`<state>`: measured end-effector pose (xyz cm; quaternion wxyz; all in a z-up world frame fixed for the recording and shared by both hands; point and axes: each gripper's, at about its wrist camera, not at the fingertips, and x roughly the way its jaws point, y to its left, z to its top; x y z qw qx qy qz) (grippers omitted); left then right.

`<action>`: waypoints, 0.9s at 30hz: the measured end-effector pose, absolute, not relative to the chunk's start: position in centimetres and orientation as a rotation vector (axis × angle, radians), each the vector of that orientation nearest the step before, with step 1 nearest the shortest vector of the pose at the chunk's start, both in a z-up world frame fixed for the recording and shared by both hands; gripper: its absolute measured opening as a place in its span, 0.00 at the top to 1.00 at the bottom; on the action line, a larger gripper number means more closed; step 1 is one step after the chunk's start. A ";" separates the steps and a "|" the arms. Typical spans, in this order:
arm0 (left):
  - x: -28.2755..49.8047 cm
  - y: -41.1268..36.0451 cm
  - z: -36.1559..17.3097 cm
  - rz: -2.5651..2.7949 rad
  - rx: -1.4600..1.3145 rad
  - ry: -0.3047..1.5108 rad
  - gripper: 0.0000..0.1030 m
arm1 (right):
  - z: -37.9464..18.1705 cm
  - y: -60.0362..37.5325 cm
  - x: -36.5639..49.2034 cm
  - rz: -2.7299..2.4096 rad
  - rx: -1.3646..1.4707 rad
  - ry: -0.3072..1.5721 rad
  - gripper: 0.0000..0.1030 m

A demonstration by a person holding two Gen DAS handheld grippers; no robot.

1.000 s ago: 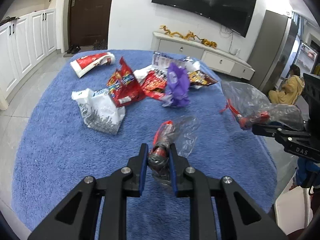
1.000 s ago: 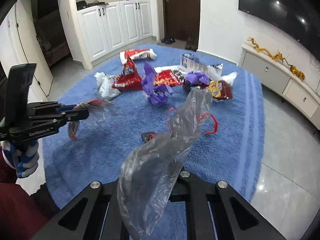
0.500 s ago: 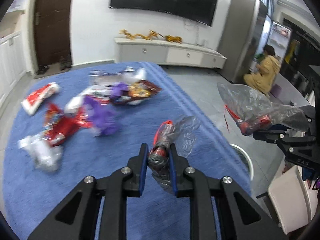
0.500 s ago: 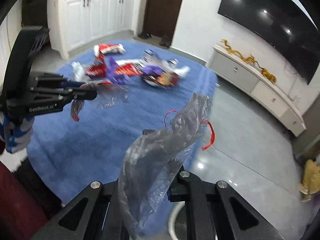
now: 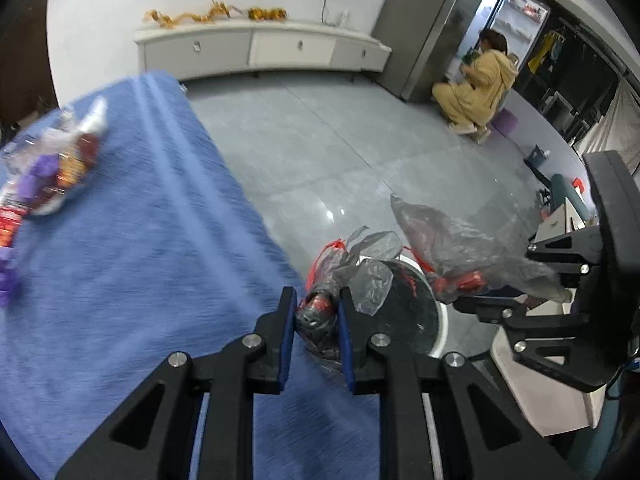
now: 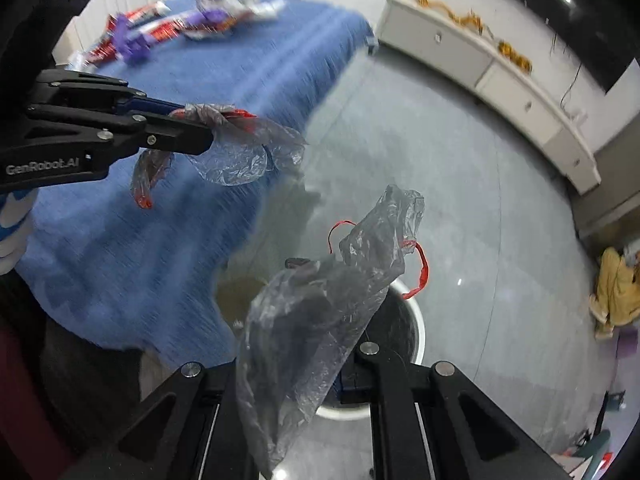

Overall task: Collect trash
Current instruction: 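Carry both held plastic bags over the round black trash bin, then open both tools to drop the plastic bags into the bin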

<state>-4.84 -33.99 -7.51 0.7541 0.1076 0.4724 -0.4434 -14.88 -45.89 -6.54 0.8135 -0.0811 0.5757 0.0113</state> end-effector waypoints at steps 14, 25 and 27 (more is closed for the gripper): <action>-5.7 -44.1 -12.4 -0.971 0.304 1.224 0.81 | -14.1 -53.6 -15.5 0.031 -0.015 1.380 0.90; -6.4 -48.1 -15.1 -1.030 0.277 1.333 0.49 | -15.4 -56.0 -16.6 -0.043 0.091 1.375 0.57; -6.4 -48.4 -15.1 -1.042 0.260 1.351 0.49 | -15.0 -56.3 -17.2 -0.062 0.098 1.373 0.57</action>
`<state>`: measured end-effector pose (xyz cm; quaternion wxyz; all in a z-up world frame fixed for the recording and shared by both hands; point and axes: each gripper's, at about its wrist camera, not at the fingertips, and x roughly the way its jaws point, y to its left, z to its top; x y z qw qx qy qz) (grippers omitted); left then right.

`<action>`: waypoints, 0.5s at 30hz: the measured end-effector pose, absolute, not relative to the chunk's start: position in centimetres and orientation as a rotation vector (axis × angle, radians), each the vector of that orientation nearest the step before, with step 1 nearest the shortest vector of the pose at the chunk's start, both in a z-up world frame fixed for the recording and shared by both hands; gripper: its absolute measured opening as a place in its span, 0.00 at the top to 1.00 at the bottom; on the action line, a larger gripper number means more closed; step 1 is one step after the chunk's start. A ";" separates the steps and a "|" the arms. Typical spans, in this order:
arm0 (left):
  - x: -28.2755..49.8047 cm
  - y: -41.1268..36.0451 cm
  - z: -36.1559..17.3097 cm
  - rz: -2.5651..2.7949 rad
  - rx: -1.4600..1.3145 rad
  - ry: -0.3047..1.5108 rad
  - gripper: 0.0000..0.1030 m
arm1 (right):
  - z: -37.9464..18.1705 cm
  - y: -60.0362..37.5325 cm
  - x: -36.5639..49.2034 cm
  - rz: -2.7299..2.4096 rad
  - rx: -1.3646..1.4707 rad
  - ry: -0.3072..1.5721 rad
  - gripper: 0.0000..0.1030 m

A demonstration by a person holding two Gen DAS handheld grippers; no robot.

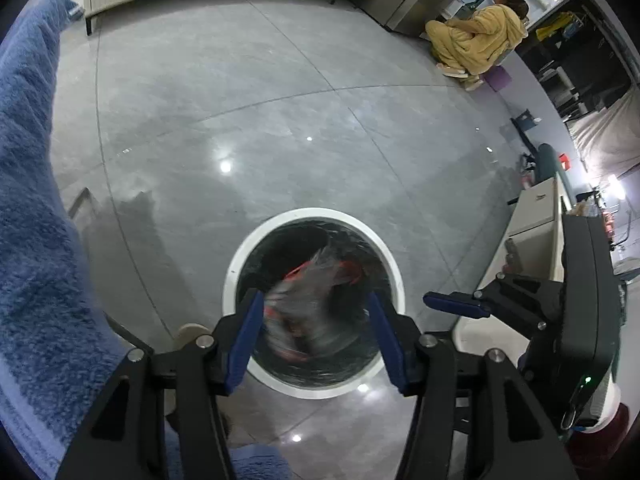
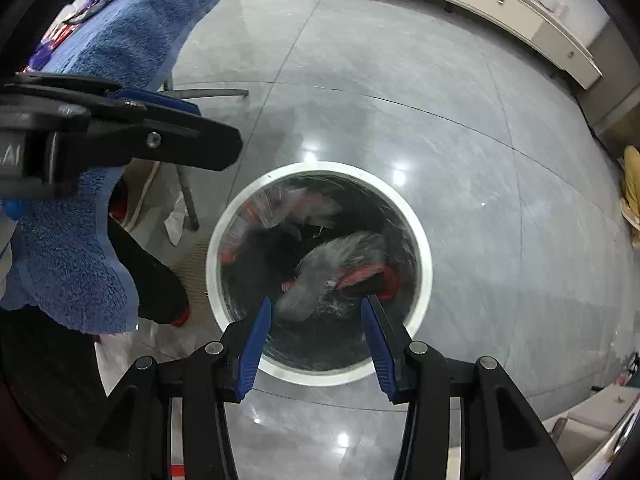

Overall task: Collect trash
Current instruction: 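Open both tools to drop the plastic bags into the bin, then move both tools back over the wrappers on the rug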

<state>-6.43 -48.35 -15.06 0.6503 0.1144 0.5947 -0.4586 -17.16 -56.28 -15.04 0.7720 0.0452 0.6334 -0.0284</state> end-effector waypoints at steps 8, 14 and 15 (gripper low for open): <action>-6.8 -46.9 -12.2 -1.085 0.245 1.268 0.49 | -12.0 -55.7 -17.5 -0.118 0.098 1.306 0.57; -5.9 -40.8 -6.8 -1.028 0.238 1.064 0.49 | -7.2 -53.2 -15.2 -0.113 0.110 1.120 0.54; -5.5 -39.6 -6.1 -1.011 0.228 1.033 0.49 | -6.3 -52.4 -14.7 -0.108 0.112 1.085 0.52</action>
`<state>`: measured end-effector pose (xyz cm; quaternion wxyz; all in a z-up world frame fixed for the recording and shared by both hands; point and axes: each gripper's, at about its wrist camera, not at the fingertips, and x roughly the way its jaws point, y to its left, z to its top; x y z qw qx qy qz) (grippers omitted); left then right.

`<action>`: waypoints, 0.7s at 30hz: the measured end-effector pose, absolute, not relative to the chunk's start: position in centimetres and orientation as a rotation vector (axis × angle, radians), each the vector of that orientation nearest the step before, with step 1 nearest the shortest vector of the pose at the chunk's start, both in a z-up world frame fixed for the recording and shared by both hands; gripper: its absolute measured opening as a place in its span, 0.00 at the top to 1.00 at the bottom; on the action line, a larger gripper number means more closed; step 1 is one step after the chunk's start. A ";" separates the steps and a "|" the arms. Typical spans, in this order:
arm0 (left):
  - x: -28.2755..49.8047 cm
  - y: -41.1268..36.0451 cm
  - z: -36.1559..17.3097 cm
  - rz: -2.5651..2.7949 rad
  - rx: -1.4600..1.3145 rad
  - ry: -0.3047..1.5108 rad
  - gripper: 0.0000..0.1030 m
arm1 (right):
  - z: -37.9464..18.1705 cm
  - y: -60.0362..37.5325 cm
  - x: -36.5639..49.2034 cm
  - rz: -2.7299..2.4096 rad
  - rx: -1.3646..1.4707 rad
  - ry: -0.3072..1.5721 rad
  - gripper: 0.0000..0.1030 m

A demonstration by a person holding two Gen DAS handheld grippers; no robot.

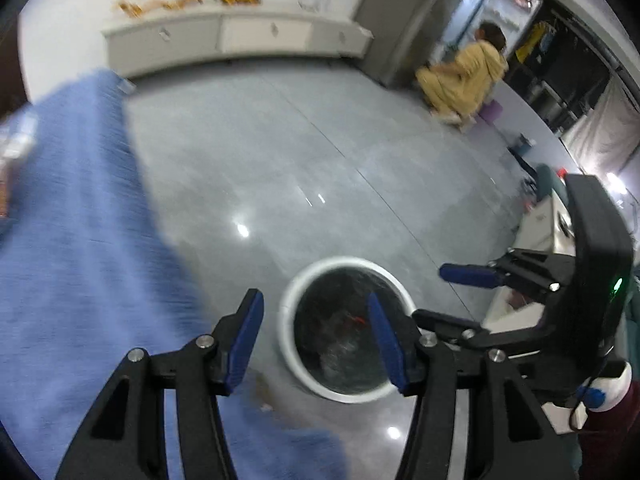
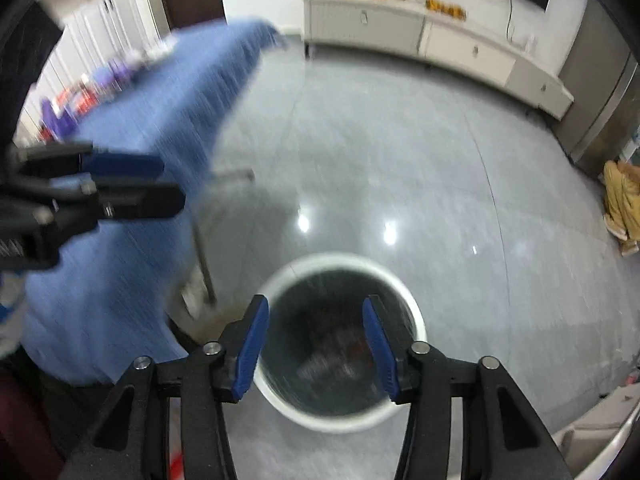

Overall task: Collect trash
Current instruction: 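Move both tools back over the wrappers on the rug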

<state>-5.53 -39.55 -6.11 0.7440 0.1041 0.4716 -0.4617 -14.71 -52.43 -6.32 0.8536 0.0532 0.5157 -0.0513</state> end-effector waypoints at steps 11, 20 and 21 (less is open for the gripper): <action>0.1 -19.1 -3.7 -0.707 0.124 0.858 0.49 | -1.2 -41.2 -7.5 0.069 0.116 0.871 0.50; 4.9 -0.8 -5.3 -0.385 0.062 0.844 0.37 | 0.2 -29.8 -1.0 0.276 0.019 0.847 0.45; 5.5 0.6 -5.6 -0.359 0.046 0.853 0.37 | 0.1 -28.6 -0.2 0.297 0.010 0.848 0.45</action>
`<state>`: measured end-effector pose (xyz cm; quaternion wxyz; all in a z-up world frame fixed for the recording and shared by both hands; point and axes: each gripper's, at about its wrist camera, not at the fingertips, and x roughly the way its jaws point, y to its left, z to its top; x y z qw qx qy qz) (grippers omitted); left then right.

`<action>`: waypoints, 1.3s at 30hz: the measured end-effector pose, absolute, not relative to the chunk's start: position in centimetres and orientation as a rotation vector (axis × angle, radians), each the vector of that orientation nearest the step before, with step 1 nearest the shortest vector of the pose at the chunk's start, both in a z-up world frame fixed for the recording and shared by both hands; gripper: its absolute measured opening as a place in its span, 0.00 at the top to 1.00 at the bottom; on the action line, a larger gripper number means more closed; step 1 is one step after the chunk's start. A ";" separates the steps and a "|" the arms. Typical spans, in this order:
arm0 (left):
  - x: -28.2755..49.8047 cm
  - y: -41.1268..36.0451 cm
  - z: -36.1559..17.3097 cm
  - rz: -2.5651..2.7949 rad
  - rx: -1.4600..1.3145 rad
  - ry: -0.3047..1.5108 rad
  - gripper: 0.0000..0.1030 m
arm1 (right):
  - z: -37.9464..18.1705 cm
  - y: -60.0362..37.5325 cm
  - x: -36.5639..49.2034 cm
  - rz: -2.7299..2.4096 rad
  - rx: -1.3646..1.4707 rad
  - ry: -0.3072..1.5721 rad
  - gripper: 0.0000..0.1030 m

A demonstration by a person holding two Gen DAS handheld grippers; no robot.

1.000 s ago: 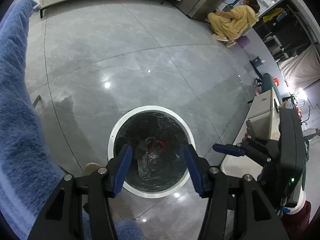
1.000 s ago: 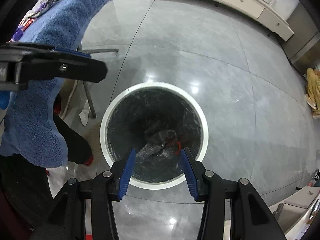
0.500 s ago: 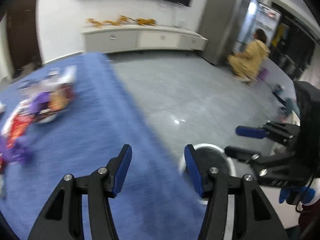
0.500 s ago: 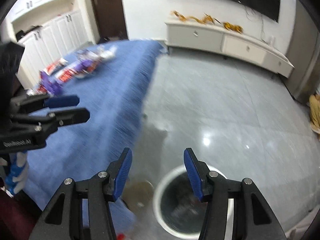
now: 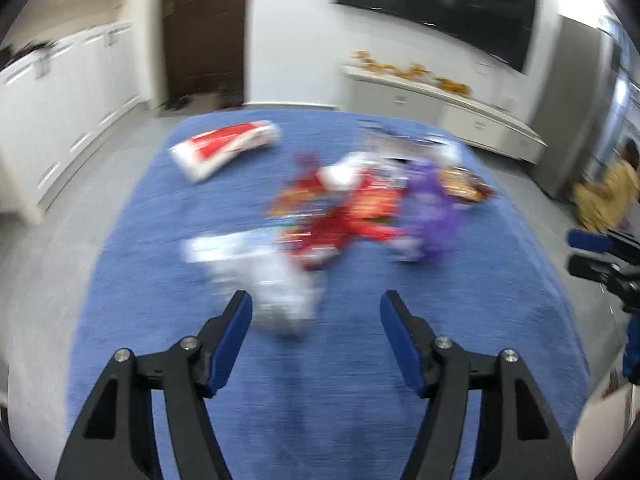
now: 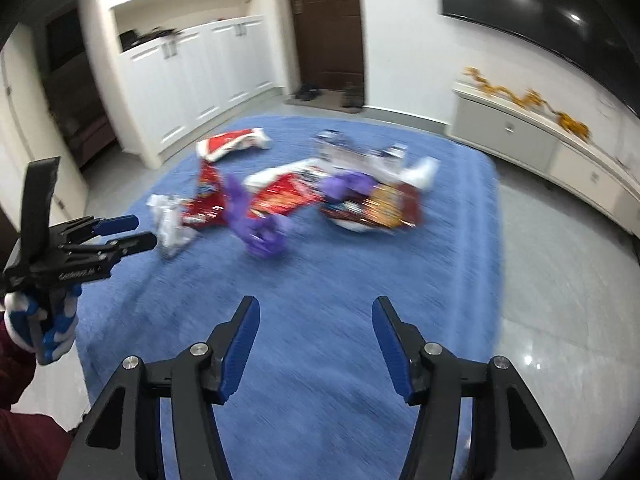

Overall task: Collect trash
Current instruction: 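Move both tools back over the wrappers on the rug, then grasp the white printed bag with the left tool while the right tool grasps the purple glove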

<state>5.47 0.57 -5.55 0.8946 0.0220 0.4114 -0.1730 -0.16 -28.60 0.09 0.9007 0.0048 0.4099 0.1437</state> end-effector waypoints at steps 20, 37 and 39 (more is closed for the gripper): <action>13.3 5.0 -8.1 -0.298 -0.209 0.984 0.37 | -2.4 -20.2 9.1 0.375 -0.081 0.918 0.45; 16.1 3.5 -8.3 -0.349 -0.256 1.021 0.47 | -3.9 -19.7 9.9 0.380 -0.084 0.955 0.77; 16.0 3.4 -8.2 -0.343 -0.252 1.019 0.53 | -3.8 -19.8 9.7 0.383 -0.082 0.954 0.78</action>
